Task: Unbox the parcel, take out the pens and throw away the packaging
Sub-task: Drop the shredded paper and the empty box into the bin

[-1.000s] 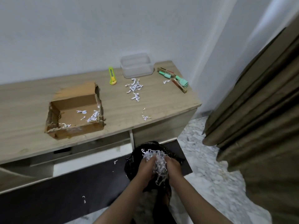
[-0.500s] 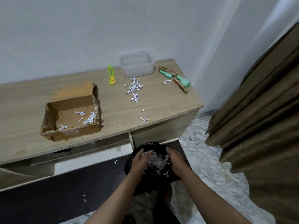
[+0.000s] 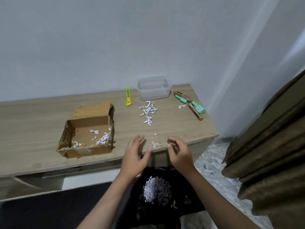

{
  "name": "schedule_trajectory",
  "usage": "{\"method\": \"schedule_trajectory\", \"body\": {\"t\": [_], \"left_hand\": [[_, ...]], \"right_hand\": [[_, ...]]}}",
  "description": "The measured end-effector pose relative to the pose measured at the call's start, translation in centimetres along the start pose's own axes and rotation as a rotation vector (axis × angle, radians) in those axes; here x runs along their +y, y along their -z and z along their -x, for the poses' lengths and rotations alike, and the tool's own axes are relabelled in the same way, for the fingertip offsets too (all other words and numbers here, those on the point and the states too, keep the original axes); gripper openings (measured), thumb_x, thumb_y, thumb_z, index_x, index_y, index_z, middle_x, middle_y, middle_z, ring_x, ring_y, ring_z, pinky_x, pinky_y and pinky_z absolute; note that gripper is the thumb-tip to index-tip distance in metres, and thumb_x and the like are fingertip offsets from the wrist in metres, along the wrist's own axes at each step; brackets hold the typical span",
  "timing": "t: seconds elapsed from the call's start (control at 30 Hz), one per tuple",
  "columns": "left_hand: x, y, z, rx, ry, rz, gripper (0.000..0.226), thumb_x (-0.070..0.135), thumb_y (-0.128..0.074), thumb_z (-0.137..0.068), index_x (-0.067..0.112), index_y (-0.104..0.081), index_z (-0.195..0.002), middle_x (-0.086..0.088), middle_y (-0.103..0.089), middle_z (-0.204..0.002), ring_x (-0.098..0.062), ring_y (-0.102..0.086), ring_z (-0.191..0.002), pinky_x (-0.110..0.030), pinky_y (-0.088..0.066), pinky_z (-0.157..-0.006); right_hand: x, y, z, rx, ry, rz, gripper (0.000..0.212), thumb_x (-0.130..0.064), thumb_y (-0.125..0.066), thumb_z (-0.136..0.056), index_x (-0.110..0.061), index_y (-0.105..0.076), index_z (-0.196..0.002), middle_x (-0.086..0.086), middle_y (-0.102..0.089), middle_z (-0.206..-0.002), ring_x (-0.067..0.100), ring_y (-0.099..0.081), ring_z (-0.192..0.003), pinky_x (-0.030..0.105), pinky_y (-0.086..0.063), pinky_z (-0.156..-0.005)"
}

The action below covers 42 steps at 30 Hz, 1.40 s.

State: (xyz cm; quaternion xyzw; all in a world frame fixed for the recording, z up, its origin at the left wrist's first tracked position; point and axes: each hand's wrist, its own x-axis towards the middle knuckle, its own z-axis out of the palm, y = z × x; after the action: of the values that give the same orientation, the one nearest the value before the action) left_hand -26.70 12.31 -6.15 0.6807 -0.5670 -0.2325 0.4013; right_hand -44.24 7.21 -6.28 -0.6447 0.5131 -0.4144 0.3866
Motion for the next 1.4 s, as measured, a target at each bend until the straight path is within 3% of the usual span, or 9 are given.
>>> {"method": "schedule_trajectory", "body": {"t": [0.13,0.27,0.37,0.67,0.8,0.93,1.07,1.23,1.4], "left_hand": [[-1.4,0.3,-3.8,0.007,0.053,-0.157,0.068,0.058,-0.045,-0.078,0.016,-0.050,-0.131,-0.007,-0.047,-0.137,-0.021,-0.041,-0.130,-0.036,-0.035,-0.108],[-2.9,0.3,-6.6,0.046,0.121,-0.332,0.069,0.057,-0.035,-0.077,0.013,-0.054,-0.127,-0.012,-0.050,-0.136,-0.030,-0.043,-0.126,-0.041,-0.035,-0.106],[-3.9,-0.2,-7.5,0.083,0.149,-0.459,0.065,0.053,-0.032,-0.079,0.014,-0.055,-0.126,-0.013,-0.049,-0.137,-0.032,-0.041,-0.127,-0.045,-0.034,-0.106],[-5.5,-1.0,-8.3,0.056,0.173,-0.551,0.062,0.053,-0.030,-0.084,0.028,-0.038,-0.140,-0.002,-0.030,-0.154,-0.025,-0.025,-0.142,-0.048,-0.024,-0.114],[-5.5,-1.1,-8.5,0.044,0.183,-0.561,0.060,0.053,-0.030,-0.086,0.032,-0.032,-0.143,0.003,-0.022,-0.156,-0.020,-0.018,-0.144,-0.045,-0.018,-0.117],[-5.5,-1.0,-8.5,0.050,0.194,-0.558,0.059,0.052,-0.032,-0.086,0.033,-0.032,-0.142,0.004,-0.022,-0.156,-0.019,-0.017,-0.144,-0.045,-0.019,-0.116],[-5.3,-0.9,-8.6,0.054,0.198,-0.558,0.062,0.054,-0.029,-0.084,0.032,-0.034,-0.142,0.004,-0.022,-0.156,-0.019,-0.017,-0.144,-0.045,-0.017,-0.116],[-5.2,-1.0,-8.4,0.051,0.212,-0.541,0.064,0.055,-0.027,-0.082,0.033,-0.034,-0.141,0.005,-0.021,-0.157,-0.018,-0.015,-0.144,-0.044,-0.014,-0.116],[-5.1,-0.7,-8.7,0.040,0.218,-0.539,0.062,0.053,-0.031,-0.083,0.032,-0.035,-0.141,0.003,-0.023,-0.156,-0.021,-0.016,-0.144,-0.045,-0.014,-0.115]], "right_hand": [[0.9,-0.2,-3.6,-0.115,0.073,0.124,0.048,-0.016,-0.068,-0.079,-0.011,-0.053,-0.125,0.004,-0.055,-0.119,0.021,-0.057,-0.114,0.043,-0.047,-0.101],[1.6,-1.5,-6.2,-0.376,0.030,0.480,0.100,-0.057,-0.066,-0.069,-0.016,-0.018,-0.148,0.009,-0.021,-0.156,0.023,-0.016,-0.146,0.047,-0.015,-0.119],[1.7,-3.1,-7.6,-0.417,0.064,0.653,0.108,-0.068,-0.058,-0.070,-0.020,-0.005,-0.150,0.008,0.000,-0.161,0.022,0.003,-0.148,0.047,0.001,-0.118],[2.1,-7.6,-17.2,-0.386,0.174,0.648,0.115,-0.075,-0.058,-0.064,-0.023,-0.002,-0.150,0.012,-0.002,-0.160,0.032,0.002,-0.147,0.052,-0.006,-0.117],[1.8,-9.8,-20.8,-0.455,0.297,0.704,0.103,-0.077,-0.055,-0.063,-0.028,-0.018,-0.146,0.010,-0.011,-0.158,0.034,-0.010,-0.145,0.056,-0.015,-0.114],[1.7,-11.3,-21.8,-0.520,0.425,0.655,0.062,-0.062,-0.049,-0.076,-0.029,-0.049,-0.130,0.008,-0.040,-0.145,0.035,-0.031,-0.136,0.051,-0.025,-0.111],[2.1,-11.1,-20.7,-0.425,0.506,0.462,0.020,-0.031,-0.060,-0.085,-0.018,-0.069,-0.096,0.000,-0.060,-0.100,0.023,-0.054,-0.100,0.033,-0.050,-0.076],[2.8,-9.9,-17.9,-0.334,0.476,0.364,0.005,-0.016,-0.064,-0.083,-0.016,-0.070,-0.084,0.001,-0.062,-0.084,0.021,-0.057,-0.085,0.021,-0.036,-0.068],[2.7,-7.4,-13.4,-0.271,0.219,0.086,0.007,-0.011,-0.075,-0.075,-0.018,-0.075,-0.077,-0.005,-0.068,-0.080,0.008,-0.064,-0.079,0.024,-0.050,-0.073]]}}
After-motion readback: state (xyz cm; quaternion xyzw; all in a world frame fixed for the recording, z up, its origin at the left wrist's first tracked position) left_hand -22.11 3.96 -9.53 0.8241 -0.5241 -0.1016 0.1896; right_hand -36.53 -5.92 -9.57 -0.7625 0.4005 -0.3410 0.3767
